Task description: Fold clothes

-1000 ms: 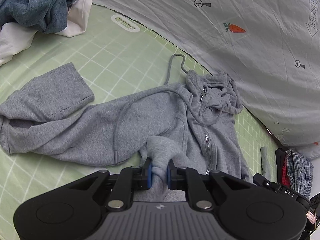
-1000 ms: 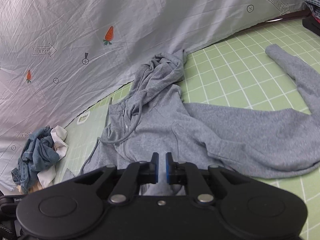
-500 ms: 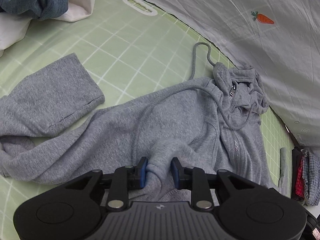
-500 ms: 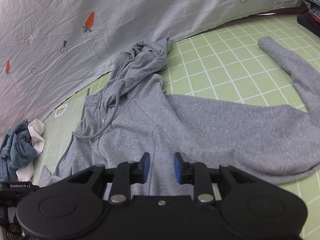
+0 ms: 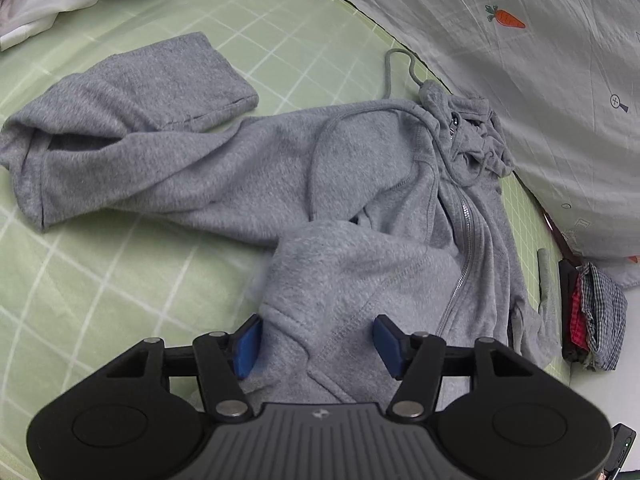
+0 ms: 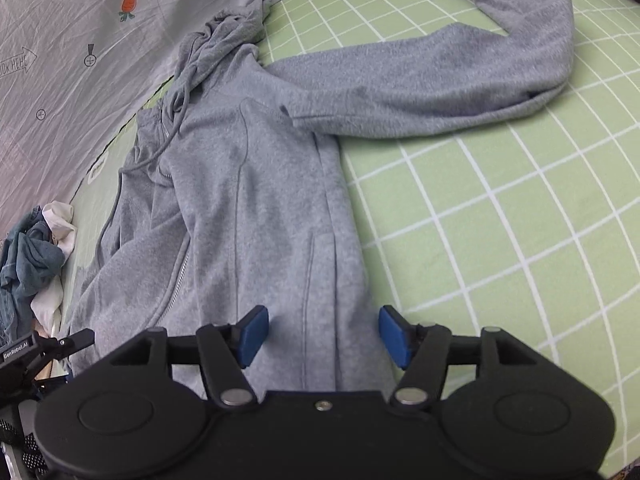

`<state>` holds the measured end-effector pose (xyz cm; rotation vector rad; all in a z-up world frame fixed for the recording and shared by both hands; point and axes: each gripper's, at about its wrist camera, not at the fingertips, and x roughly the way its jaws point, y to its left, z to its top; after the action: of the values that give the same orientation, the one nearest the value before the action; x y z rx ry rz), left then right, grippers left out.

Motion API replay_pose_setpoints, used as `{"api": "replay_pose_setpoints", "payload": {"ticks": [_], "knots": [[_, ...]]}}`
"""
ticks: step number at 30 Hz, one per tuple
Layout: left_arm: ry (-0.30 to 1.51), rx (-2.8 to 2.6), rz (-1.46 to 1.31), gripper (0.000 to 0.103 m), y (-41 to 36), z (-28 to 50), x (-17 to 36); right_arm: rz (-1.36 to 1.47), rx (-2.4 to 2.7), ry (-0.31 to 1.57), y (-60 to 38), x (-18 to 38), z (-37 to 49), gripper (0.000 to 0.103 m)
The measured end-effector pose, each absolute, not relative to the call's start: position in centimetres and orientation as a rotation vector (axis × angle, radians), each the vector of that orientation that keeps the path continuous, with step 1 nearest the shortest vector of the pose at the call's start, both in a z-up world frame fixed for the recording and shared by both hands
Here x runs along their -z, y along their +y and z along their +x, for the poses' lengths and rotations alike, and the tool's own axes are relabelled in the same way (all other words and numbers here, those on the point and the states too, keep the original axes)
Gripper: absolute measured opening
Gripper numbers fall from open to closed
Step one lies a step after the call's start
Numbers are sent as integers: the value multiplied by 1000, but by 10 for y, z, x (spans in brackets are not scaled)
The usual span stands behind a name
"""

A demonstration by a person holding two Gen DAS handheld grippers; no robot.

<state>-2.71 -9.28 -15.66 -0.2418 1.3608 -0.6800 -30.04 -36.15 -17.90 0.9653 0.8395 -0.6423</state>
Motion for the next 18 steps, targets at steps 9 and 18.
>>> {"api": "replay_pose_setpoints", "payload": {"ticks": [9, 18], "knots": [[1326, 778, -286, 9, -66, -72, 142, 1025, 556, 710, -346, 171, -330, 17], [1261, 887, -445, 8, -38, -98, 88, 1134, 439, 376, -363, 106, -379, 12]]}}
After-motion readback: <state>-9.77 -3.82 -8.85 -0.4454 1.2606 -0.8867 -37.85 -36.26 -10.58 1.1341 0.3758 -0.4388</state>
